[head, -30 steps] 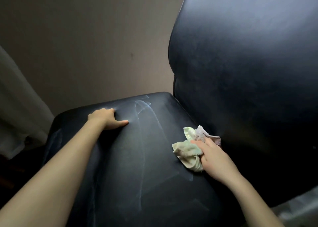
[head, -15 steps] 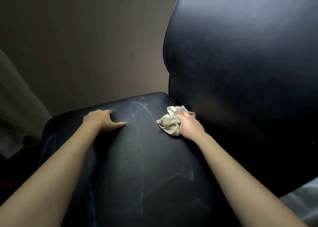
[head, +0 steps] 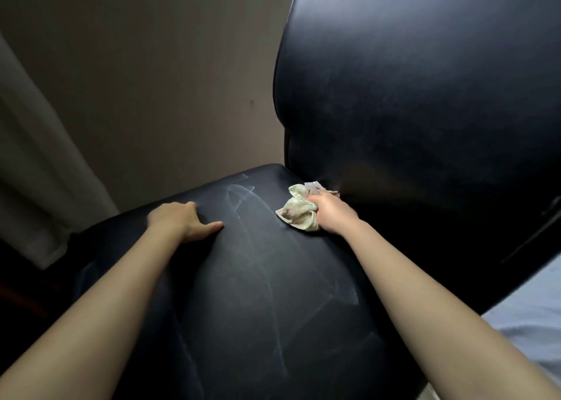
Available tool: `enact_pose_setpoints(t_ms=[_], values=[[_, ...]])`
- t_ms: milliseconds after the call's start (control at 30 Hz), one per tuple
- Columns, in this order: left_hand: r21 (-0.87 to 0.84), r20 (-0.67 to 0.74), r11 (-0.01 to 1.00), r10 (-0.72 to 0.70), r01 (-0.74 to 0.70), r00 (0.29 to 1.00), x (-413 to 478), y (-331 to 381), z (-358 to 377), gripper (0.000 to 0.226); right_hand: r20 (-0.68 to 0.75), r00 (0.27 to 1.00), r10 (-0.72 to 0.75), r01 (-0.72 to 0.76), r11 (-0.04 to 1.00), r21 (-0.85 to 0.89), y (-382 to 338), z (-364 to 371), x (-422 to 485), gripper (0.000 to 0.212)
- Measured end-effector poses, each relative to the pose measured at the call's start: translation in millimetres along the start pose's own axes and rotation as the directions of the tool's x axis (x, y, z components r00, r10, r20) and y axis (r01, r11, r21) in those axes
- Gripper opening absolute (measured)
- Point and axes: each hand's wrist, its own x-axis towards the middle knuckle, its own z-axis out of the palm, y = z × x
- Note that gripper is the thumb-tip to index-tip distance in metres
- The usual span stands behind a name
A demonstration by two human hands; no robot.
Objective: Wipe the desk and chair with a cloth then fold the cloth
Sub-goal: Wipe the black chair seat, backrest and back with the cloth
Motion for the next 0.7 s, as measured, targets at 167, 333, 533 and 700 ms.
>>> enact_pose_setpoints(t_ms=[167,333,533,700], values=[[-0.014,0.017,0.999,-0.035,0.035,0.999,-12,-7,2,0.08,0.013,0.999,-0.041,0.041,0.999,-0.018,-10,-4,-2,0.049],[-0.012,0.014,0.998,-0.069,0.069,0.998,-18,-8,4,0.083,0.023,1.0,0.001,0.0,0.998,-0.065,3,-8,-11,0.054],[0.011,0.033,0.997,-0.075,0.075,0.997,-18,-6,0,0.085,-0.006,0.998,0.065,-0.065,0.994,-0.086,32,-5,-30,0.059],[-0.012,0.06,0.998,-0.059,0.06,0.996,-19,-3,-8,0.092,-0.044,0.994,0.097,-0.104,0.978,-0.18,25,-6,-31,0.06]])
